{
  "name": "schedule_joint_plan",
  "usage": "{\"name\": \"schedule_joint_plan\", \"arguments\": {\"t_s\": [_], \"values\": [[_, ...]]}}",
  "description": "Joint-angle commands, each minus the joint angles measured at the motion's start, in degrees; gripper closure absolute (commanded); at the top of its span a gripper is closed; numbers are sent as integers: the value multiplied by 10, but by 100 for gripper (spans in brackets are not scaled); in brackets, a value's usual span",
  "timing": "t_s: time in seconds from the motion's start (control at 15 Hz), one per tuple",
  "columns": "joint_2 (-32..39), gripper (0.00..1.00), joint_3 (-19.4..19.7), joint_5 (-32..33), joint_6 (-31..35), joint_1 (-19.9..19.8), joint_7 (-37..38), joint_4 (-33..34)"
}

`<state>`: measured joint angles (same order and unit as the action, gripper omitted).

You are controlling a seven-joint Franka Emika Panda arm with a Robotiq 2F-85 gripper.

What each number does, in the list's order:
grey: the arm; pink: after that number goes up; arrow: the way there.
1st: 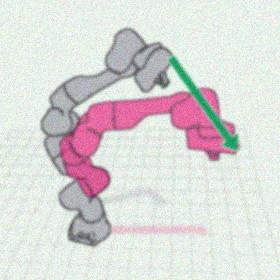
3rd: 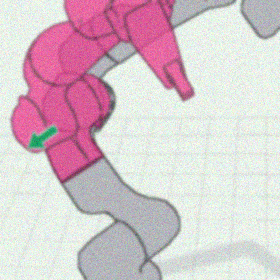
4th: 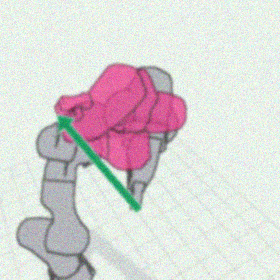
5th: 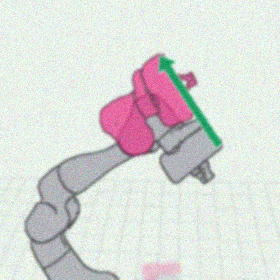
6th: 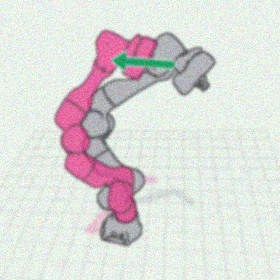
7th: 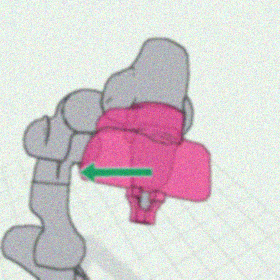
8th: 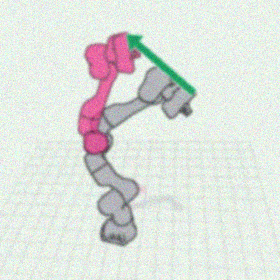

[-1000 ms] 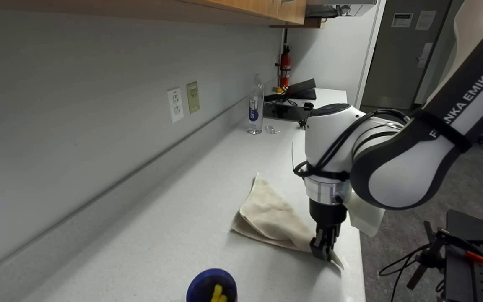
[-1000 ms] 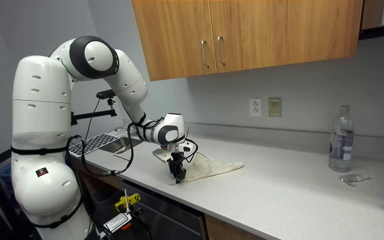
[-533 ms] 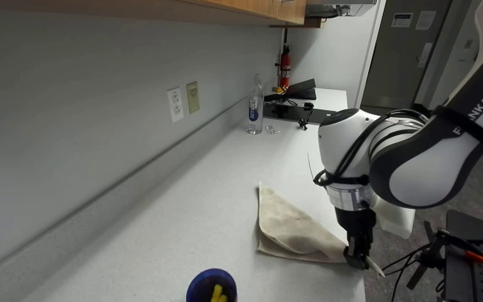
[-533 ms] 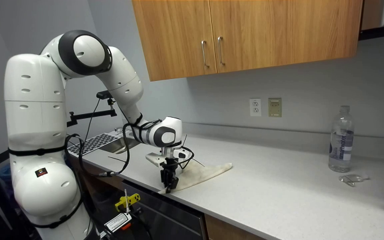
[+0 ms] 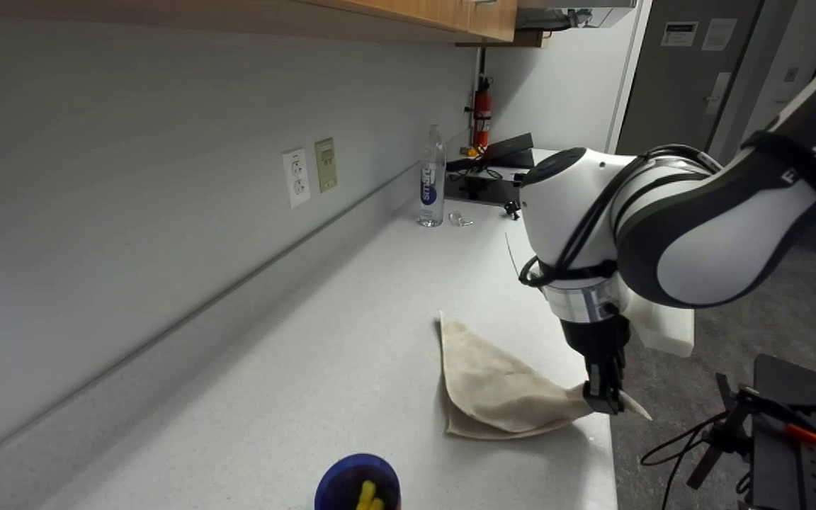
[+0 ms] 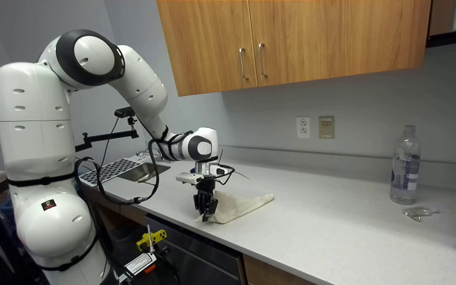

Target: Bring the bottom right corner of the towel over to the upper left corner, bring the bottom left corner to the top right corner

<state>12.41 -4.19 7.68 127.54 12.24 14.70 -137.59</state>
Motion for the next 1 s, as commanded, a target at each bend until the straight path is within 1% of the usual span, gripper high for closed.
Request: {"name": "schedule_joint_plan", "arguments": {"t_s": [0.0,0.27,0.53,0.73,0.93], "values": [[-5,97,1,55,-28,-1,13,51],[18,97,5,98,8,0,48,107],[49,97,20,157,61,5,113,150],[83,97,41,195,100,12,164,177],[116,97,64,209,123,21,203,204]]}}
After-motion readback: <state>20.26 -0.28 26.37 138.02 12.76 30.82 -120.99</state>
